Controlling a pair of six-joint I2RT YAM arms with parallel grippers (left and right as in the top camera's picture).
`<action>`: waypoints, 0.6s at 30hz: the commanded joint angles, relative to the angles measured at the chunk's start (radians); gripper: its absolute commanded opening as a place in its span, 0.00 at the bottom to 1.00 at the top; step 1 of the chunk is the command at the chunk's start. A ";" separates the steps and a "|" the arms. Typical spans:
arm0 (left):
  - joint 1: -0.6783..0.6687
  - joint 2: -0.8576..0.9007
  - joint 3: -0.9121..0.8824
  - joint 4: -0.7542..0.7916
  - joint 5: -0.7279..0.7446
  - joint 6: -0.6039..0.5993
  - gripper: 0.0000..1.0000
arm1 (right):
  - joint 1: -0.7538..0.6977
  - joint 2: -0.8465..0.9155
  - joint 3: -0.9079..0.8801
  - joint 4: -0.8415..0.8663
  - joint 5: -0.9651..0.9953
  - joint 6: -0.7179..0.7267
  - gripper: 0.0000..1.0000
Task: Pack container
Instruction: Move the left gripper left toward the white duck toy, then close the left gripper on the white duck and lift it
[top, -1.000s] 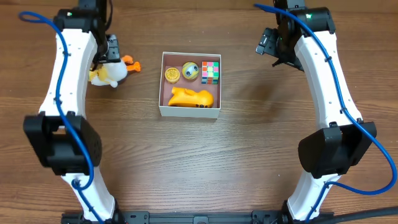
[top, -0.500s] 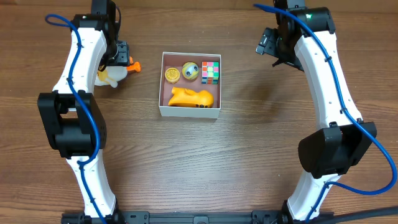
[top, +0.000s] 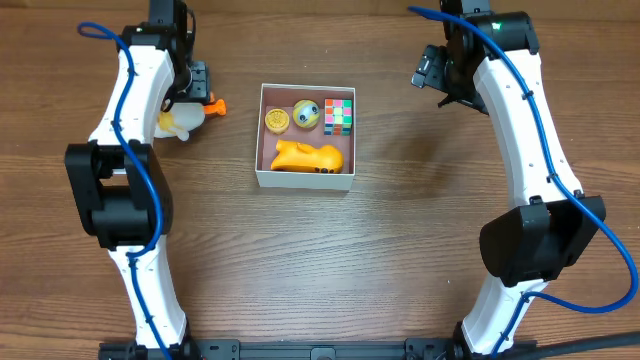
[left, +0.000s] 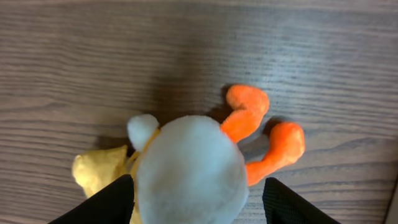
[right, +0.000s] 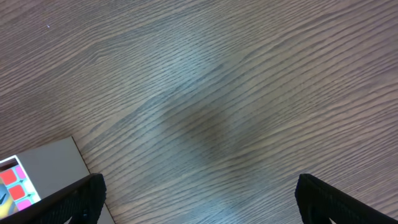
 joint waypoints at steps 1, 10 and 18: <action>0.006 0.067 0.002 -0.016 0.012 0.000 0.66 | 0.002 -0.003 0.027 0.005 0.003 0.009 1.00; 0.006 0.105 0.002 -0.034 0.012 -0.020 0.22 | 0.002 -0.003 0.027 0.005 0.003 0.009 1.00; 0.004 0.105 0.003 -0.086 0.013 -0.116 0.04 | 0.002 -0.003 0.027 0.005 0.003 0.009 1.00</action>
